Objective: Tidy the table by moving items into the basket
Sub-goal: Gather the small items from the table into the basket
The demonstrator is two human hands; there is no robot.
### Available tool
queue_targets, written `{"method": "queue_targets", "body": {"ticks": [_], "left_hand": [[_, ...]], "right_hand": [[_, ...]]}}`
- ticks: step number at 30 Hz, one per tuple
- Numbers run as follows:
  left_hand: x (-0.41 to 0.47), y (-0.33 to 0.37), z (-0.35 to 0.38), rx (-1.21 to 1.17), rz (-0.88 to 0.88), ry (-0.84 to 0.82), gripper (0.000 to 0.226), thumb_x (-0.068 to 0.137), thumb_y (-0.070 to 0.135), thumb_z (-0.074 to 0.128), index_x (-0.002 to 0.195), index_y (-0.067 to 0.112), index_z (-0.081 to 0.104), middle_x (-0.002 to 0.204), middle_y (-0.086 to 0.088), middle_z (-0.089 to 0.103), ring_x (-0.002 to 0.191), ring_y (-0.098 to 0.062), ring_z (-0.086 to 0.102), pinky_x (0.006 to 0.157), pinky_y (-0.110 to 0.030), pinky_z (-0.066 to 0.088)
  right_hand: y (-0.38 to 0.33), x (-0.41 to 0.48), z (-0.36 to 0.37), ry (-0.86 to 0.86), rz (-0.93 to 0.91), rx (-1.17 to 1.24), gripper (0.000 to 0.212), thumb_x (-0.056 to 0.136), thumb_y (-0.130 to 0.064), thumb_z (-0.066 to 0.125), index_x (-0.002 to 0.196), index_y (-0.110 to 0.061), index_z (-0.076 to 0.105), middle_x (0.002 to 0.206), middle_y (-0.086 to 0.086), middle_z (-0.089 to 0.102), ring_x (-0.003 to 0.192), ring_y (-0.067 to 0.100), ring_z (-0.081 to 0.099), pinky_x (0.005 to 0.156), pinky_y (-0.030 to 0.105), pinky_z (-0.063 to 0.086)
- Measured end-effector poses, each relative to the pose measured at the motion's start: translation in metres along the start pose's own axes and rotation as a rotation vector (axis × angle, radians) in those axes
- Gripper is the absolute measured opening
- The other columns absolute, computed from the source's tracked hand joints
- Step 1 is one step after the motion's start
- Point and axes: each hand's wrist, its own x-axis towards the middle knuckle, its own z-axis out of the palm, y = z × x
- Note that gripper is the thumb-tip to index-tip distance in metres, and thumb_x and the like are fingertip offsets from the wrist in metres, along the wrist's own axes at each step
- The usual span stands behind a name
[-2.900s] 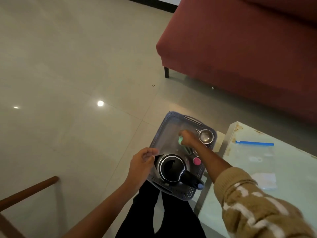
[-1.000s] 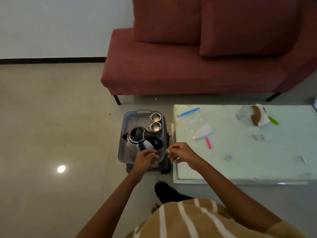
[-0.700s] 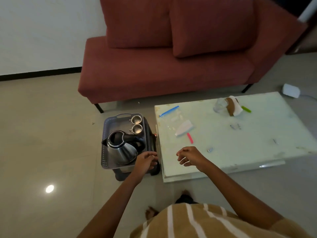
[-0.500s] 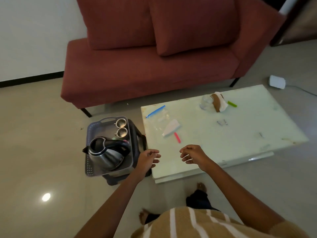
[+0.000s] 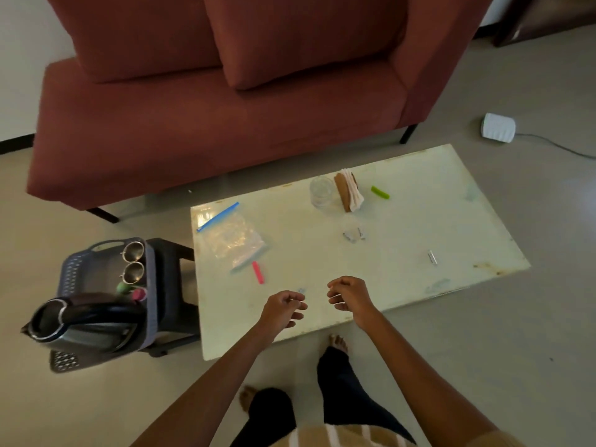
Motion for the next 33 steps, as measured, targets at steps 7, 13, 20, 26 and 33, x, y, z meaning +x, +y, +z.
{"method": "queue_targets", "body": {"ticks": [7,13,20,26,33], "left_hand": [[0.058,-0.01,0.025,0.193,-0.058,-0.023,0.016,0.088,0.007,0.05,0.094,0.016,0.062,0.092,-0.003,0.068,0.069,-0.012,0.06,0.06,-0.019,0.043],[0.141,-0.055,0.032,0.393,-0.03,0.123,0.027,0.083,0.004,0.057,0.107,0.015,0.062,0.111,-0.006,0.061,0.1,-0.023,0.061,0.079,-0.023,0.044],[0.207,-0.101,0.049,0.643,0.012,0.299,0.044,0.084,0.006,0.052,0.127,0.017,0.05,0.132,-0.004,0.044,0.118,-0.025,0.045,0.086,-0.035,0.043],[0.236,-0.119,0.043,0.76,0.123,0.393,0.036,0.082,0.018,0.065,0.116,0.015,0.053,0.116,-0.006,0.055,0.102,-0.027,0.05,0.075,-0.037,0.045],[0.256,-0.122,0.032,0.954,0.271,0.304,0.022,0.084,0.03,0.063,0.096,0.013,0.057,0.098,-0.004,0.059,0.092,-0.026,0.053,0.07,-0.031,0.035]], "right_hand": [[0.034,0.054,-0.021,0.021,0.139,0.04,0.013,0.086,-0.002,0.052,0.081,-0.008,0.063,0.071,0.01,0.063,0.057,0.017,0.057,0.052,0.023,0.045],[0.066,0.113,-0.015,0.002,0.171,0.016,0.013,0.084,-0.001,0.052,0.083,-0.008,0.064,0.072,0.01,0.063,0.058,0.017,0.057,0.052,0.022,0.044],[0.098,0.163,-0.004,-0.02,0.078,-0.16,0.016,0.086,-0.004,0.048,0.085,-0.008,0.064,0.071,0.006,0.063,0.061,0.015,0.057,0.055,0.021,0.044],[0.117,0.177,0.001,-0.023,0.014,-0.278,0.024,0.085,0.001,0.044,0.08,-0.014,0.062,0.069,0.002,0.063,0.059,0.012,0.058,0.054,0.016,0.044],[0.116,0.181,0.012,-0.034,-0.045,-0.299,0.024,0.085,0.003,0.043,0.083,-0.012,0.062,0.067,0.0,0.061,0.059,0.012,0.057,0.054,0.015,0.044]]}}
